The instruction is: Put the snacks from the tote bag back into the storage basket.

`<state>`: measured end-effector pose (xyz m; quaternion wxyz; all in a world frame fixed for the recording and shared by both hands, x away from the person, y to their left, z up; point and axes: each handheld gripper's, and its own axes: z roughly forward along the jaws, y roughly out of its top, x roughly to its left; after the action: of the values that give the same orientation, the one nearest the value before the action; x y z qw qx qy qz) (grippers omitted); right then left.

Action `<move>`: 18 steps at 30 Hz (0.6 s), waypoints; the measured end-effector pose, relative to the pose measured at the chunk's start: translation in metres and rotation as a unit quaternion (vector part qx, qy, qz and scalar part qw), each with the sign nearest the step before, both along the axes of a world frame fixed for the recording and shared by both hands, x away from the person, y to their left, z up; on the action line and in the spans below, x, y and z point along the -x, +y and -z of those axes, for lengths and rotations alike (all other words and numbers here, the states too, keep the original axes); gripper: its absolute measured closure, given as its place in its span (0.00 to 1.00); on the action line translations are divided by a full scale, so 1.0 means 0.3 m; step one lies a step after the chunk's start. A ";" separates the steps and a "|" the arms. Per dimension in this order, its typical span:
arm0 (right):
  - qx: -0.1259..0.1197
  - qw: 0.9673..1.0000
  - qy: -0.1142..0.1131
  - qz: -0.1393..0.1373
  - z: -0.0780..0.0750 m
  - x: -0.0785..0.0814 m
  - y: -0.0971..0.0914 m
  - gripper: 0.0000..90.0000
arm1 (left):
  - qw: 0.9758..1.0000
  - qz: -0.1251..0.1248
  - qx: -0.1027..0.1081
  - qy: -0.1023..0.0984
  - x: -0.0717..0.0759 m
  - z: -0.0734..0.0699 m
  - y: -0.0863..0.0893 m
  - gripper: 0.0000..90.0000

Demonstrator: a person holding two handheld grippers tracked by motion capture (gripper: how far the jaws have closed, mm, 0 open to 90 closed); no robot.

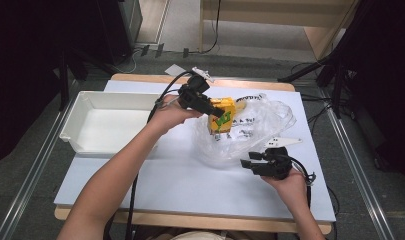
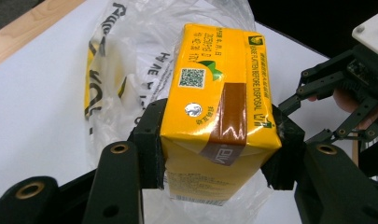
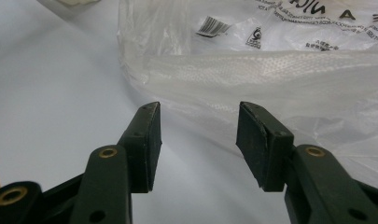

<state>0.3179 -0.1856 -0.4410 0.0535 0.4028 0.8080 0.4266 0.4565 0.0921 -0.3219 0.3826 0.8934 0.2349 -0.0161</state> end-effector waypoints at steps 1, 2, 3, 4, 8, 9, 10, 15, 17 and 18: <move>0.000 1.000 -0.002 -0.001 -0.001 -0.001 0.001 0.57 | 1.000 -0.001 0.001 -0.001 0.000 -0.001 0.010 0.57; -0.001 1.000 -0.002 -0.001 -0.002 -0.001 0.002 0.56 | 1.000 -0.004 0.003 0.002 -0.001 -0.002 0.020 0.57; -0.002 1.000 -0.004 -0.002 -0.003 -0.002 0.002 0.56 | 1.000 -0.007 0.005 0.003 -0.001 -0.004 0.030 0.57; -0.002 1.000 -0.003 -0.003 -0.003 -0.002 0.003 0.56 | 1.000 -0.010 0.004 0.002 -0.001 -0.006 0.039 0.57; 0.000 1.000 -0.003 -0.006 -0.003 -0.004 0.005 0.57 | 1.000 -0.015 0.007 -0.002 0.003 -0.017 0.072 0.57; 0.000 1.000 -0.002 -0.006 -0.003 -0.004 0.006 0.57 | 1.000 -0.016 0.008 -0.001 0.004 -0.021 0.081 0.57; 0.000 1.000 -0.001 -0.005 -0.003 -0.003 0.007 0.56 | 1.000 -0.018 0.009 -0.001 0.005 -0.024 0.090 0.57; 0.001 1.000 -0.002 -0.008 -0.003 -0.005 0.011 0.56 | 0.999 -0.030 0.014 0.001 0.007 -0.039 0.133 0.57; 0.001 1.000 0.000 -0.011 -0.001 -0.005 0.013 0.56 | 0.999 -0.033 0.019 0.003 0.006 -0.047 0.150 0.57; 0.002 1.000 0.000 -0.011 -0.001 -0.005 0.014 0.56 | 0.999 -0.035 0.020 0.002 0.006 -0.052 0.157 0.57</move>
<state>0.3194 -0.1814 -0.4407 0.0497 0.3939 0.8130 0.4259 0.4546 0.1392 -0.3064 0.4000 0.8769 0.2664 -0.0089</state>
